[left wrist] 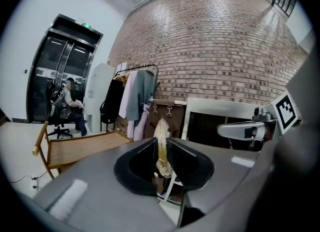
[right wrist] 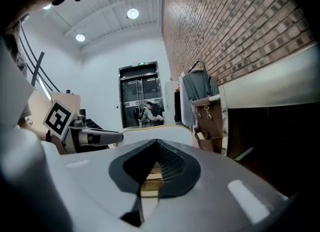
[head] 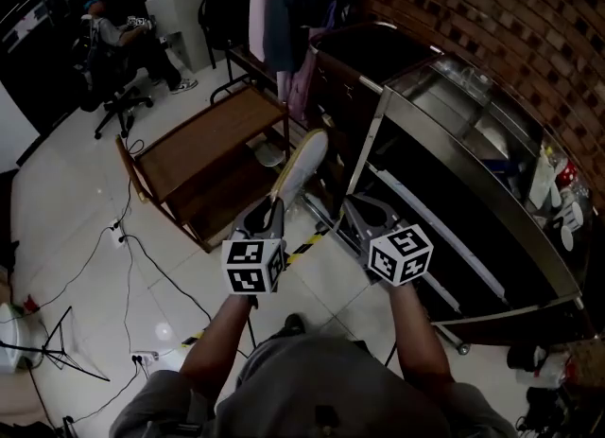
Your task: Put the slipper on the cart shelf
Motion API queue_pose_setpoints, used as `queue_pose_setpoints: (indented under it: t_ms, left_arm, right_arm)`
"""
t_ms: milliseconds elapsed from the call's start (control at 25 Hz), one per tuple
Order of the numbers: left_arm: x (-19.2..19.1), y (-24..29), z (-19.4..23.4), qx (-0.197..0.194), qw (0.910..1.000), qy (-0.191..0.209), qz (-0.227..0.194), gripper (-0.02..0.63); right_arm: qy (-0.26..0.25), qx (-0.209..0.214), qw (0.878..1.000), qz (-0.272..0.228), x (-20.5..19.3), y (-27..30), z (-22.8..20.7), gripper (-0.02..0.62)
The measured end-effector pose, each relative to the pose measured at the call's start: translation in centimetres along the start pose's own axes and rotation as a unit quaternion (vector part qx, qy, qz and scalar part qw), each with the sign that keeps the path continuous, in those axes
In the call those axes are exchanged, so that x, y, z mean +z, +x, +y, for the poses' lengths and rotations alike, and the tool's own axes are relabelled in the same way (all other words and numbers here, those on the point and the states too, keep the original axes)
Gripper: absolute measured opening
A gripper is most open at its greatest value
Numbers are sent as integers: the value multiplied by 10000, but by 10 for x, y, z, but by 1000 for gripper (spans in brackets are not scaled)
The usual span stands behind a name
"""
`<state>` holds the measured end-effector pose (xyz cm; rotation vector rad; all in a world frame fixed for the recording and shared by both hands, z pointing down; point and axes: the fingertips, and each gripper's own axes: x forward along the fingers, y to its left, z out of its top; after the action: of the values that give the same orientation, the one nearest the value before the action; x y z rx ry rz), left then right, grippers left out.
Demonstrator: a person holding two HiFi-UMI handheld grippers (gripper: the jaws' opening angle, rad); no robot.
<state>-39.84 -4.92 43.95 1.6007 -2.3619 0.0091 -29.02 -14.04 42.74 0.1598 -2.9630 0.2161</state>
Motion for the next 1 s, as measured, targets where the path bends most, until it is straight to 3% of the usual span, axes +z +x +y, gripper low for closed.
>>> queue_pose_setpoints:
  t_ms: [480,1000]
  left_arm:
    - [-19,-2,-164,-837,9963,191,106,58]
    - [-74,28,-363,-1974,9787,350,439,58]
  right_arm:
    - [109,-807,9965,-203,-7,-163,-51,-2]
    - [438,-2126,9757,-285,-45,-357,-121,-2]
